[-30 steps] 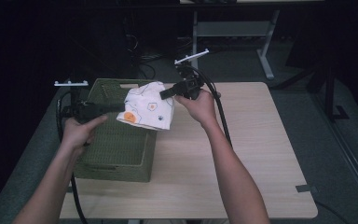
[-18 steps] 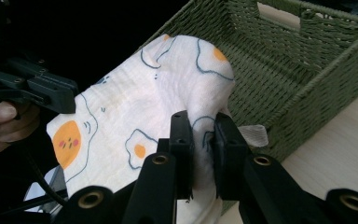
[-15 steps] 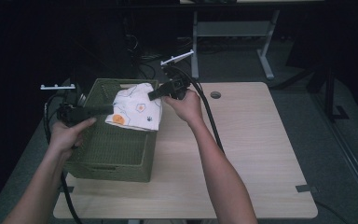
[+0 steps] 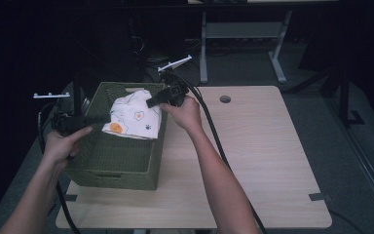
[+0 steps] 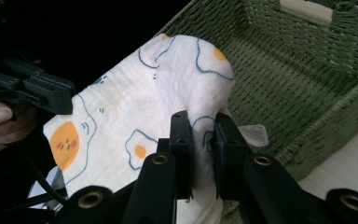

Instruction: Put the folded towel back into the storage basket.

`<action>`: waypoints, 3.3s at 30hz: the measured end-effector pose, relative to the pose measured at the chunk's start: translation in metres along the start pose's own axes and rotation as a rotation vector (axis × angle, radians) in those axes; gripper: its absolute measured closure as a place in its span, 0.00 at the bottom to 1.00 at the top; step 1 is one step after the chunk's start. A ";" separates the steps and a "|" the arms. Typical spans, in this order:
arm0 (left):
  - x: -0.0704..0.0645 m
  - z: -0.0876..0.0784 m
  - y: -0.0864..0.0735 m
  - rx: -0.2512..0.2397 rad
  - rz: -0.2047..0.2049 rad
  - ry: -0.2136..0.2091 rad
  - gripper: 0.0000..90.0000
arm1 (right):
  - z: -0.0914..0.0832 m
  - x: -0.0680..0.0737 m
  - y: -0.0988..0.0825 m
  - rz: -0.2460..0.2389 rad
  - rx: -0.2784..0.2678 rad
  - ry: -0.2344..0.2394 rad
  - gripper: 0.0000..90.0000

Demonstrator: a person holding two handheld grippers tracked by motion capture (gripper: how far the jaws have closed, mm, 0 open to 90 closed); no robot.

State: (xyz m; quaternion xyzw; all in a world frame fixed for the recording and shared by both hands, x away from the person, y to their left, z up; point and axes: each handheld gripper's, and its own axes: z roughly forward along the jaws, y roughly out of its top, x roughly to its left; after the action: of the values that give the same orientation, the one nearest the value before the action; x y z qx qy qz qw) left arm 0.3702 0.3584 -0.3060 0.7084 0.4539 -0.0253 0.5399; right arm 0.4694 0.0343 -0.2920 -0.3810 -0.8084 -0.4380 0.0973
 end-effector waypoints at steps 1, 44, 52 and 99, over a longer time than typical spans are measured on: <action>0.002 -0.001 -0.001 -0.003 -0.006 0.002 0.98 | 0.002 0.000 0.000 0.000 -0.003 0.001 0.89; 0.044 -0.011 -0.027 0.066 -0.092 0.116 0.98 | 0.066 -0.006 -0.005 0.036 0.039 0.024 0.88; 0.048 -0.010 -0.028 0.087 -0.089 0.142 0.98 | 0.076 -0.008 -0.009 0.048 0.045 0.016 0.88; 0.045 -0.002 -0.024 0.068 -0.055 0.207 0.84 | 0.055 -0.013 -0.009 0.027 0.014 -0.047 0.62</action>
State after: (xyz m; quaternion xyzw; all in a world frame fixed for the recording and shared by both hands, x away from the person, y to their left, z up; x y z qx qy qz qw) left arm 0.3797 0.3881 -0.3466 0.7123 0.5253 0.0177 0.4651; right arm 0.4818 0.0672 -0.3370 -0.4011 -0.8084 -0.4220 0.0869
